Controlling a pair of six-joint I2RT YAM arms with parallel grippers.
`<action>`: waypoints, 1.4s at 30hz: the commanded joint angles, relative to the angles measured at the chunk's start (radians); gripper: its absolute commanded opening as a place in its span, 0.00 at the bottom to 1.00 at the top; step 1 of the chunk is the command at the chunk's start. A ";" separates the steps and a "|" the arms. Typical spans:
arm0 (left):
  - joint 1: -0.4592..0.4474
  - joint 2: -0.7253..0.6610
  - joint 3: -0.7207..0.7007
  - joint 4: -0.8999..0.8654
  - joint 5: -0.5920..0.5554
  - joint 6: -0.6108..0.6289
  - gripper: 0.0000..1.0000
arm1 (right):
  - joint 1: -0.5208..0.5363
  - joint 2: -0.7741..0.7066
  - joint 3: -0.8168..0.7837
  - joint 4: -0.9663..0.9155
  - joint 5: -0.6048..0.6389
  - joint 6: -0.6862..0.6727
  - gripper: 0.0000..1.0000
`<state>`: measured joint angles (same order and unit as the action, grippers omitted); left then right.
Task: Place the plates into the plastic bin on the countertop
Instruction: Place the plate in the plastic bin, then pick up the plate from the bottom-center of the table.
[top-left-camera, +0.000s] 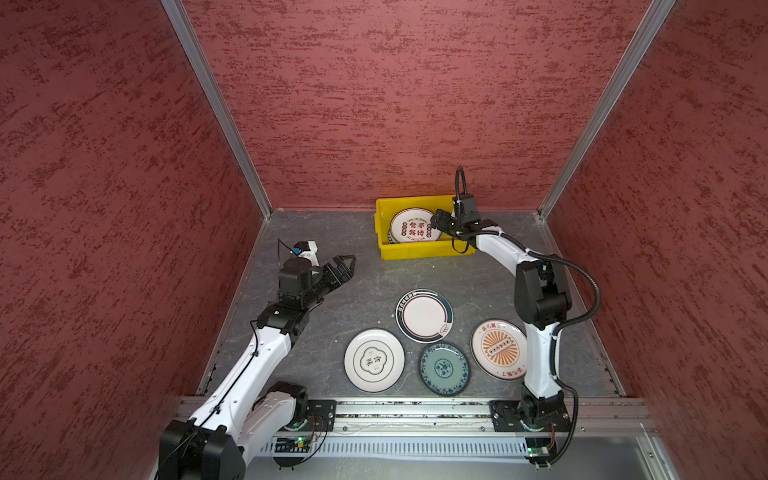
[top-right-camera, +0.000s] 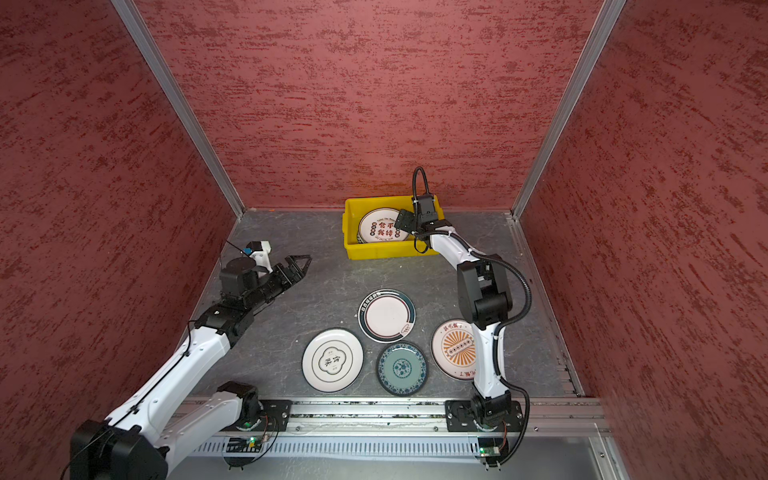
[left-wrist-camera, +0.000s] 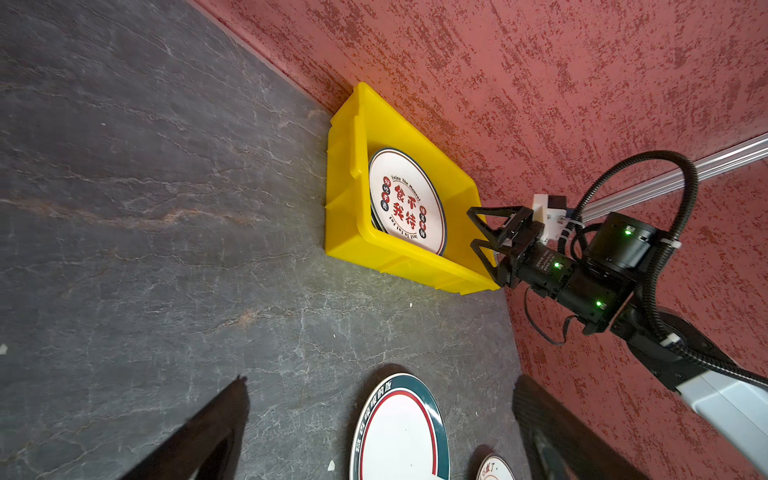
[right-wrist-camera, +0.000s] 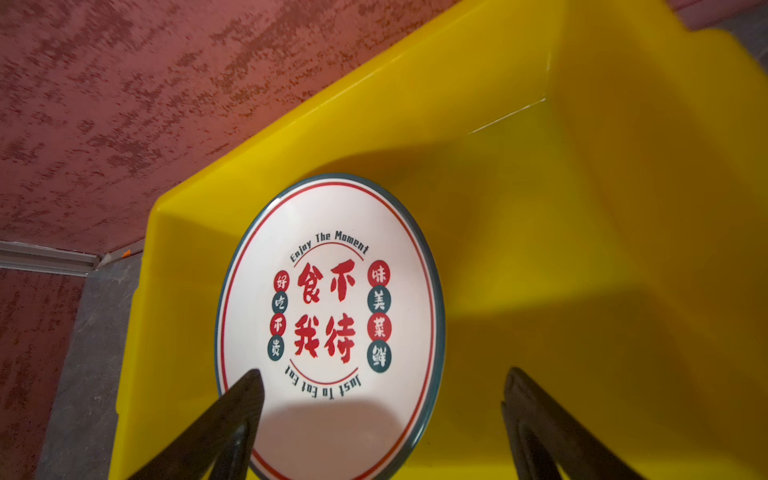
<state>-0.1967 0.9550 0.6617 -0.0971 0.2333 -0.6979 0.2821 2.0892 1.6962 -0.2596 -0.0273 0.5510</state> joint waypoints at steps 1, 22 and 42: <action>0.013 -0.008 -0.001 -0.019 -0.009 0.020 0.99 | -0.001 -0.136 -0.055 0.047 0.044 -0.035 0.92; 0.026 0.151 0.047 -0.061 0.037 0.006 0.99 | -0.020 -0.789 -0.746 0.140 -0.053 -0.017 0.99; 0.017 0.278 0.075 0.023 0.117 -0.062 0.99 | -0.038 -0.990 -0.977 -0.008 -0.015 -0.018 0.99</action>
<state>-0.1749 1.2297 0.7124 -0.0929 0.3355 -0.7513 0.2523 1.1049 0.7315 -0.2836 -0.0189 0.5201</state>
